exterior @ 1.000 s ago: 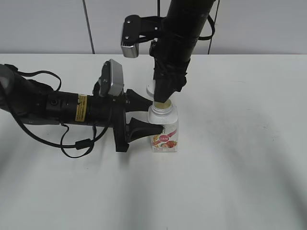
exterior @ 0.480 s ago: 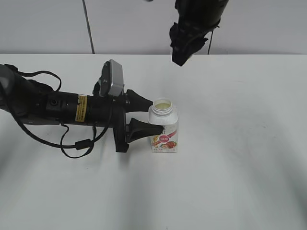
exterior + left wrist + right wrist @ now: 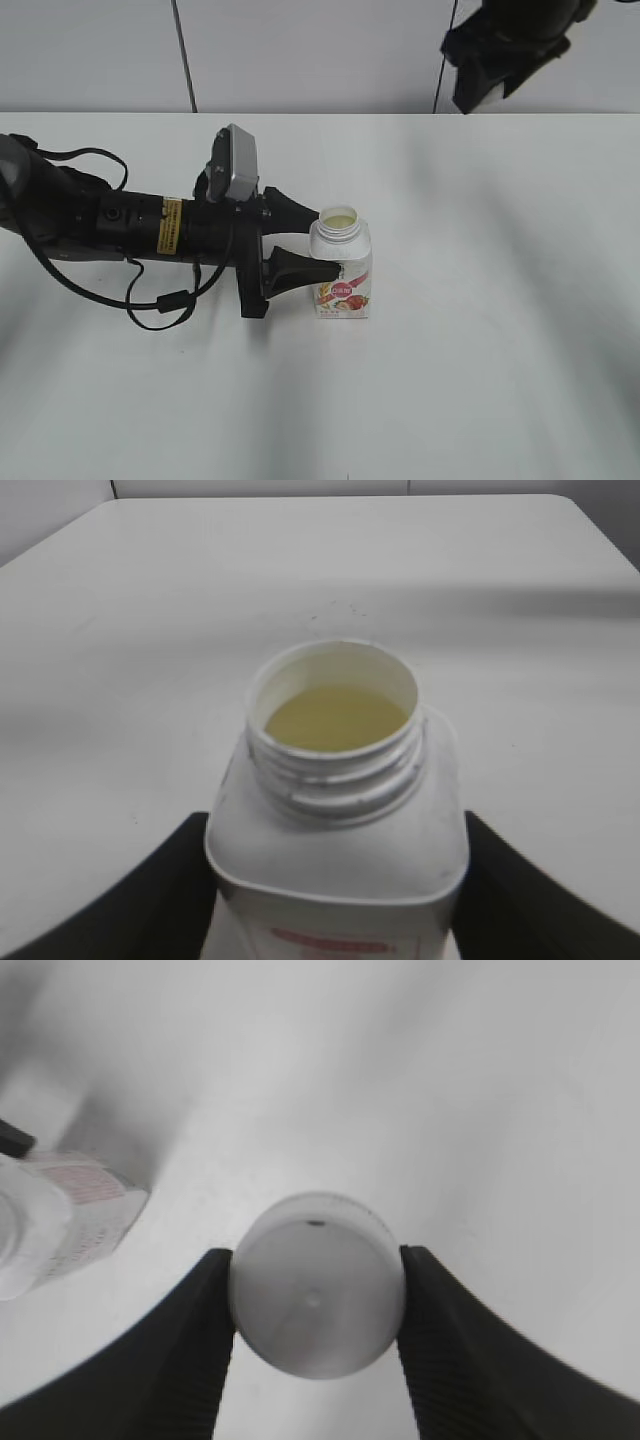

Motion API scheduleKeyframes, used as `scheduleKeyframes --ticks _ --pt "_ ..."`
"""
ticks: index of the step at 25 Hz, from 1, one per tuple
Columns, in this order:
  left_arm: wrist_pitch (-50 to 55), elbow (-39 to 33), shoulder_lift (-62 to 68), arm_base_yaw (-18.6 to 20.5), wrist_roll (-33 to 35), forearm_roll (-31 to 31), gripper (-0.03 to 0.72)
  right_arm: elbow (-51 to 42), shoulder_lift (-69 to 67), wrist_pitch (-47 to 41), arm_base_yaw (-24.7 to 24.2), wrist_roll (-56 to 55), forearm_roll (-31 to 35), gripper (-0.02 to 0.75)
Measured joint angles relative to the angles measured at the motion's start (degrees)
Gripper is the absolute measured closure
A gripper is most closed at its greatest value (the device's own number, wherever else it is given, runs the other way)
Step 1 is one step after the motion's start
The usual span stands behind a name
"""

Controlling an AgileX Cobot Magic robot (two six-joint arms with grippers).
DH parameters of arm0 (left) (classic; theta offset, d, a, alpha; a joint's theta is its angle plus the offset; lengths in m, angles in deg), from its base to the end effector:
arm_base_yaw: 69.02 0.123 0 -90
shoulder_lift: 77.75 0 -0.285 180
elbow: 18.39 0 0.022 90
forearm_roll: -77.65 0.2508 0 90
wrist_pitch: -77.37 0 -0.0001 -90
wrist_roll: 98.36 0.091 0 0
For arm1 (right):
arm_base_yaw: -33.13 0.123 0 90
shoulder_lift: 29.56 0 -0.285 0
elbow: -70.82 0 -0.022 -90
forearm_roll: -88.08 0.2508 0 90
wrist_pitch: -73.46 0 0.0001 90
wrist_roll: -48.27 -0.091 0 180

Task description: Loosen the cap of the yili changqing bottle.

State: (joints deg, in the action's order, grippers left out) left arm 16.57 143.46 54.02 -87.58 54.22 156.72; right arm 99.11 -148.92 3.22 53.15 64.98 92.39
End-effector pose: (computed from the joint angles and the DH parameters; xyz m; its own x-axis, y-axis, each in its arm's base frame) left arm 0.3259 -0.1916 0.0986 0.0374 0.3438 -0.9383 0.9948 0.0762 0.0676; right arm 0.3924 0.1498 0.3027 -0.7630 -0.5573 -0.3276 -0.5841 0.8114 -0.0199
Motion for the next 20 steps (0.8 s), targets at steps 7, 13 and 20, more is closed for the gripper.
scheduleKeyframes --ticks 7,13,20 --pt "0.1 0.0 0.0 0.0 0.0 0.0 0.263 -7.7 0.0 0.1 -9.8 -3.3 1.5 0.342" --pt "0.1 0.0 0.0 0.0 0.0 0.0 0.263 -17.8 0.0 6.6 -13.0 -4.0 2.6 0.342" --pt "0.1 0.0 0.0 0.0 0.0 0.0 0.263 -31.2 0.0 25.3 -13.0 -5.3 5.9 0.342"
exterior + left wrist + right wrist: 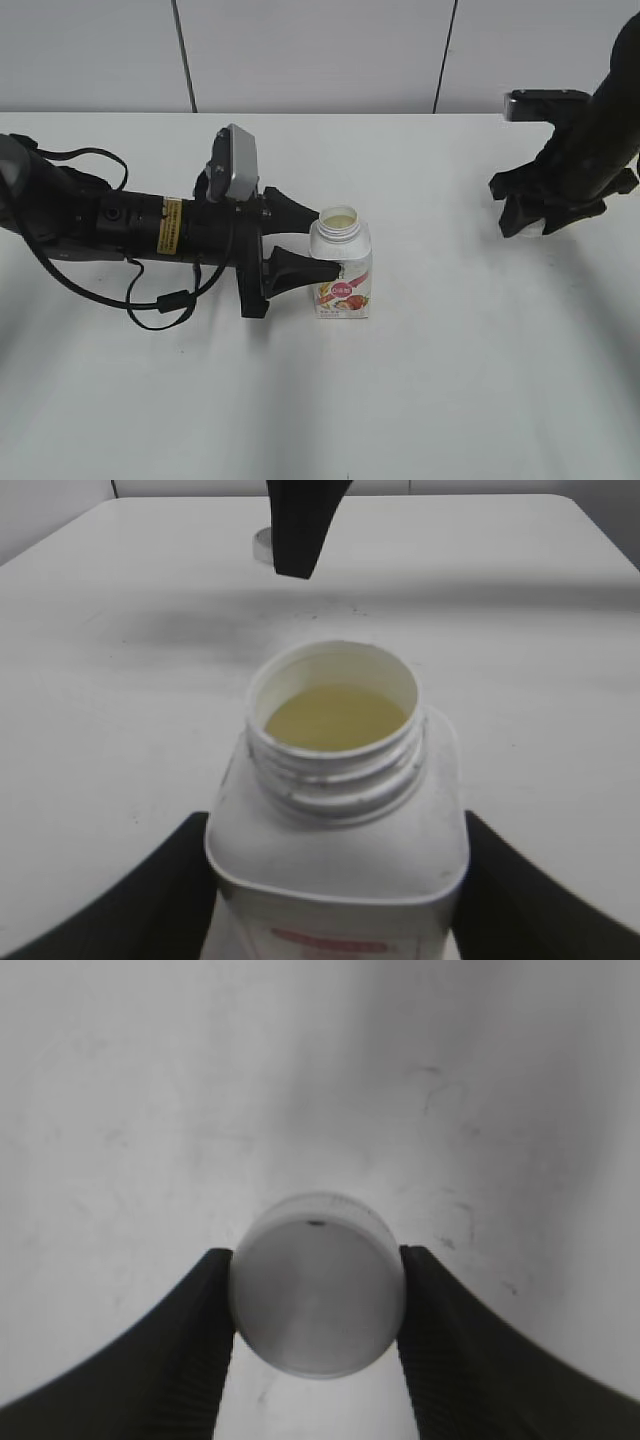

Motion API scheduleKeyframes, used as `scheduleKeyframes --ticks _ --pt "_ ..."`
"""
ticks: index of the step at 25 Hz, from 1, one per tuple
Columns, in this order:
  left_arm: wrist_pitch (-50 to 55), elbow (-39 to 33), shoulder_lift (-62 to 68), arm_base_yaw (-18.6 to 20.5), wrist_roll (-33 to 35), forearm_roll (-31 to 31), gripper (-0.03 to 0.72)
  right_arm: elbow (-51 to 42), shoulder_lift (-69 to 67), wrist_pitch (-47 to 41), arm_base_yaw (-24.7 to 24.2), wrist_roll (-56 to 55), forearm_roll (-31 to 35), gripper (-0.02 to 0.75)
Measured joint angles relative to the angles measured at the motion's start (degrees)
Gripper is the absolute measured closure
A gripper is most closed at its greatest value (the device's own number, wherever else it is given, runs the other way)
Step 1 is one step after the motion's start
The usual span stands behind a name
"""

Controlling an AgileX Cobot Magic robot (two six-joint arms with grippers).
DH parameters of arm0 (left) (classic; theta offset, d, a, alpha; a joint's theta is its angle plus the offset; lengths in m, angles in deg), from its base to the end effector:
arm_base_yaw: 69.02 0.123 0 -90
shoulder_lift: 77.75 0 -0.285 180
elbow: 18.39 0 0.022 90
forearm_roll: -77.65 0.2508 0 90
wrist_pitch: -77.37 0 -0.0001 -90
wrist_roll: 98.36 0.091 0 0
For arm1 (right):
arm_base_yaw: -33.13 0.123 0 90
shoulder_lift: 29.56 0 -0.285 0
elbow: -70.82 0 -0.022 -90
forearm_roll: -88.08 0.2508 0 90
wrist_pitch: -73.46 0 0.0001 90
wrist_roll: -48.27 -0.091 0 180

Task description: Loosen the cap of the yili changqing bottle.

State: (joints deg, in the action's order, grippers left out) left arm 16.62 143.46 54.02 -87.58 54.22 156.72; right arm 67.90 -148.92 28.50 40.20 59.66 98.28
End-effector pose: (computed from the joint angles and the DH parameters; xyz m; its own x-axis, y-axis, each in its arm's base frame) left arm 0.3259 -0.1916 0.0986 0.0374 0.3446 -0.9380 0.9948 0.0766 0.0678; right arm 0.3797 0.0586 0.1681 -0.9527 -0.1902 -0.2368 -0.2198 0.9699 0.1050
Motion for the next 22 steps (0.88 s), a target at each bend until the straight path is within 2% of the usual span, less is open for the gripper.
scheduleKeyframes --ticks 4,13,14,18,20,22 --pt "0.0 0.0 0.0 0.0 0.0 0.0 0.263 -3.3 -1.6 6.4 0.0 -0.1 1.6 0.342" --pt "-0.5 0.0 0.1 0.0 0.0 0.2 0.263 -3.7 -5.9 10.4 0.0 -0.1 2.4 0.338" --pt "-0.5 0.0 0.1 0.0 0.0 0.2 0.263 -3.7 -5.9 10.4 0.0 -0.1 2.7 0.321" --pt "-0.5 0.0 0.1 0.0 0.0 0.3 0.263 -3.7 -5.9 9.7 0.0 -0.1 3.4 0.153" --pt "-0.5 0.0 0.1 0.0 0.0 0.3 0.263 -3.7 -5.9 8.8 0.0 -0.1 3.6 0.134" --pt "-0.5 0.0 0.1 0.0 0.0 0.6 0.263 -3.7 -5.6 7.9 0.0 -0.1 3.6 0.146"
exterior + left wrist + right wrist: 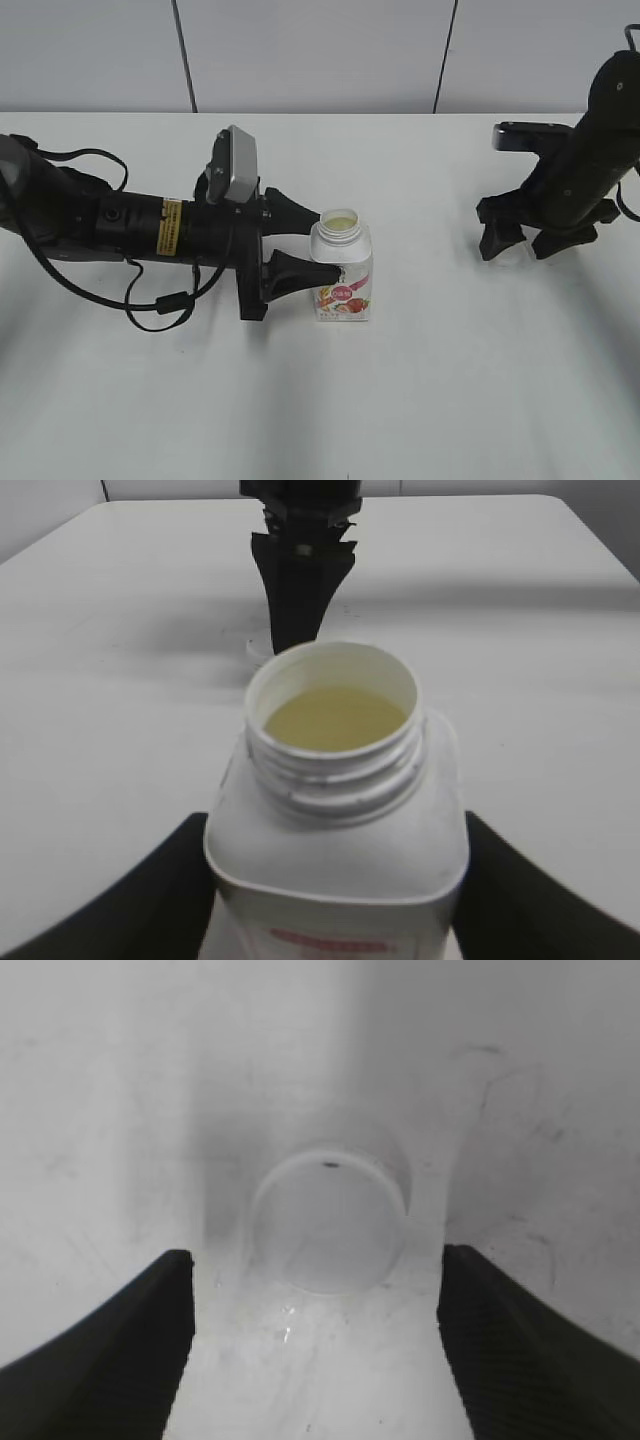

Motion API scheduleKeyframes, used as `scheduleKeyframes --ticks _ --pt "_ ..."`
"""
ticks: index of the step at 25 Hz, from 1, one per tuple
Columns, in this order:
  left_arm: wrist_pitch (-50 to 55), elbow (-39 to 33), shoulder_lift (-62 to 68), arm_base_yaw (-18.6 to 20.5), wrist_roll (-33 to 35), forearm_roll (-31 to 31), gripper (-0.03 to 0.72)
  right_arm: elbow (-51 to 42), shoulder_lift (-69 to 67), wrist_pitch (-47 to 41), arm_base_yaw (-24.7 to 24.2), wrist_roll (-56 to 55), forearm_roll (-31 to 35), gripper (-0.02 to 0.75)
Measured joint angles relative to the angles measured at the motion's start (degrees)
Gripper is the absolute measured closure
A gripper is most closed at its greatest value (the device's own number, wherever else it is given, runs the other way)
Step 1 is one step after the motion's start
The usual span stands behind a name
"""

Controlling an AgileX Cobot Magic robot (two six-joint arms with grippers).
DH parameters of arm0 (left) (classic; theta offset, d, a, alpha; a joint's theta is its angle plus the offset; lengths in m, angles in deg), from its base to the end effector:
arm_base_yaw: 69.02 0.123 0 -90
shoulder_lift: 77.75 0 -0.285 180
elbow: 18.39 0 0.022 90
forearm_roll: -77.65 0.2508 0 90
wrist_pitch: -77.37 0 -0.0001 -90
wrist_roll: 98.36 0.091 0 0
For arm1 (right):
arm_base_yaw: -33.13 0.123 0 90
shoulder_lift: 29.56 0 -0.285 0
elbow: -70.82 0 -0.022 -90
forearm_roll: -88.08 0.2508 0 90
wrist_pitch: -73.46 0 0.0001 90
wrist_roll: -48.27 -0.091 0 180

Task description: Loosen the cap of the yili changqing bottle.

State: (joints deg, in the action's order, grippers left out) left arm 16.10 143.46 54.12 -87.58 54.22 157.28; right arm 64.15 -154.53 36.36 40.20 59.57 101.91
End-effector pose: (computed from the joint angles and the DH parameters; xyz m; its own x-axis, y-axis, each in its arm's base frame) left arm 0.3248 -0.1918 0.0982 0.0409 0.3416 -0.9390 0.9957 0.0639 0.0666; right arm 0.3796 0.0603 0.1183 -0.9700 -0.1236 -0.2095 -0.1550 0.9779 0.1403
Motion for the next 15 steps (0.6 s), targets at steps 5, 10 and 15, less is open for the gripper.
scheduleKeyframes --ticks 5,10,15 --pt "-1.6 0.0 0.0 0.0 -0.8 1.2 0.131 0.0 3.1 -1.7 -0.1 0.6 0.6 0.155" --pt "-2.1 0.0 0.0 1.0 -3.0 6.3 0.069 0.0 7.1 -3.3 -0.1 0.9 0.9 0.156" --pt "-2.0 0.0 -1.9 4.6 -6.5 14.2 0.082 0.0 10.9 -5.3 -0.1 1.0 1.7 0.158"
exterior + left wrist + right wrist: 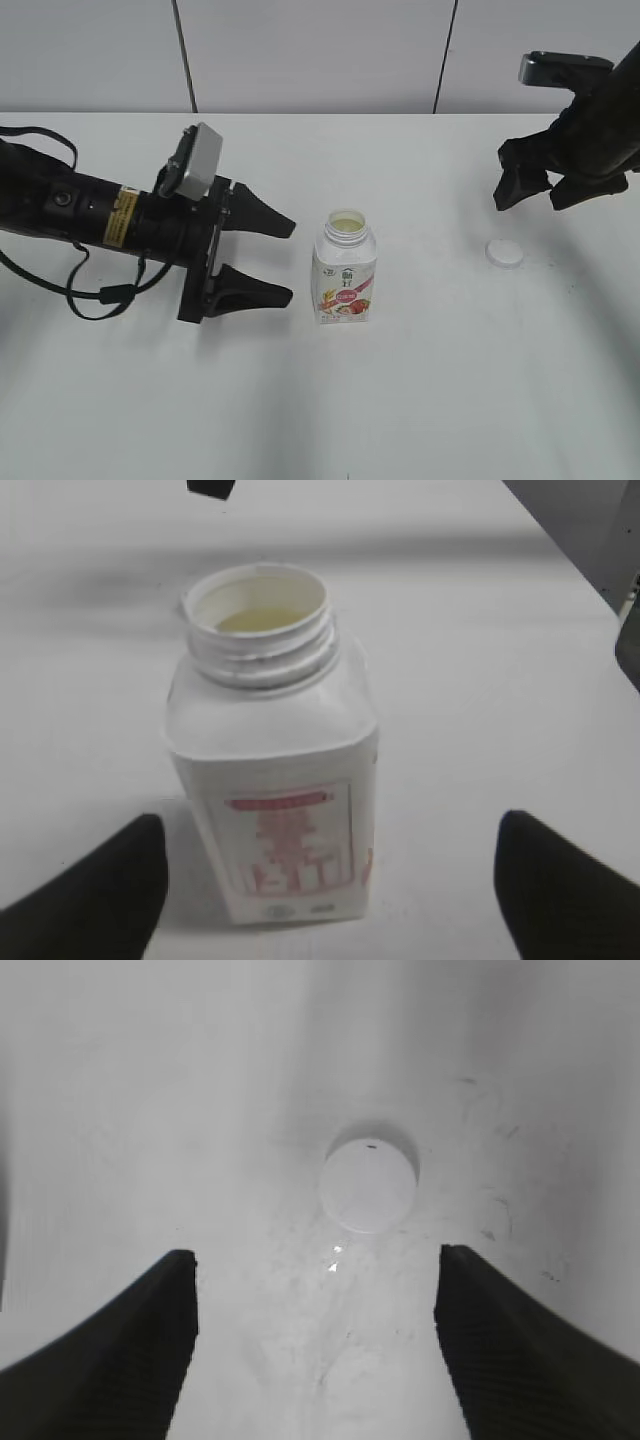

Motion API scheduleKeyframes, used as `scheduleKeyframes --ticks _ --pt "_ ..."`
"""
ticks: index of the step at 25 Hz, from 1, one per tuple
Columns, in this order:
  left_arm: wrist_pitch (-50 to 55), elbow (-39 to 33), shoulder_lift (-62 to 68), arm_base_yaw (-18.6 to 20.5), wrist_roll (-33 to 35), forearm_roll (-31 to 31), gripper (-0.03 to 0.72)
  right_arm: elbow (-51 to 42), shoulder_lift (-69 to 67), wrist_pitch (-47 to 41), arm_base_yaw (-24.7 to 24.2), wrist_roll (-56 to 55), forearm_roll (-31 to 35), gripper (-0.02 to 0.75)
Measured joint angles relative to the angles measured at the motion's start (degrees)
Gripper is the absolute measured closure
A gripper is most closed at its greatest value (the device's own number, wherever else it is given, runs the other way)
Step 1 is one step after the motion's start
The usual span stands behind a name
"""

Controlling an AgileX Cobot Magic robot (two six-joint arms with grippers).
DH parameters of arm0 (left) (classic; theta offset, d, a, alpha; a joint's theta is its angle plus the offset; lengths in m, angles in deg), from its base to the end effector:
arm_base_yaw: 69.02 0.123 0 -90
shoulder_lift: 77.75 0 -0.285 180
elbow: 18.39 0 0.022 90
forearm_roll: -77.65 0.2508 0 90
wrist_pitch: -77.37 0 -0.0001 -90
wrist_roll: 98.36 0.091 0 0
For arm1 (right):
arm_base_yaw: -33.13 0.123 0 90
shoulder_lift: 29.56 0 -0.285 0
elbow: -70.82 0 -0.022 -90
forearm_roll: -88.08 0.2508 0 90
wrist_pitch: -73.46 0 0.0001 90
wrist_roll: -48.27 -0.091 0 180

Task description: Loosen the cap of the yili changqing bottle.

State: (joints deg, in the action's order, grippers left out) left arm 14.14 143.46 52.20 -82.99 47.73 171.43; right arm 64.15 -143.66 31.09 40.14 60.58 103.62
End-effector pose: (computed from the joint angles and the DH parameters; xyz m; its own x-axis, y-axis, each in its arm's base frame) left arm 0.3214 -0.1635 0.1025 0.0406 0.4122 -0.9102 0.9986 -0.0464 0.0235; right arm 0.3658 0.0616 0.1886 -0.9422 -0.1280 -0.3098 -0.1867 0.9679 0.1680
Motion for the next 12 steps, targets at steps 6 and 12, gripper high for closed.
scheduleKeyframes --ticks 6,12 --pt "0.8 0.0 -5.0 5.4 -3.7 6.5 0.098 0.0 4.5 -0.1 -0.1 0.1 0.1 0.160" --pt "18.3 0.0 -13.1 7.5 -7.6 7.3 0.099 0.4 9.2 -0.1 -0.1 0.1 0.1 0.160"
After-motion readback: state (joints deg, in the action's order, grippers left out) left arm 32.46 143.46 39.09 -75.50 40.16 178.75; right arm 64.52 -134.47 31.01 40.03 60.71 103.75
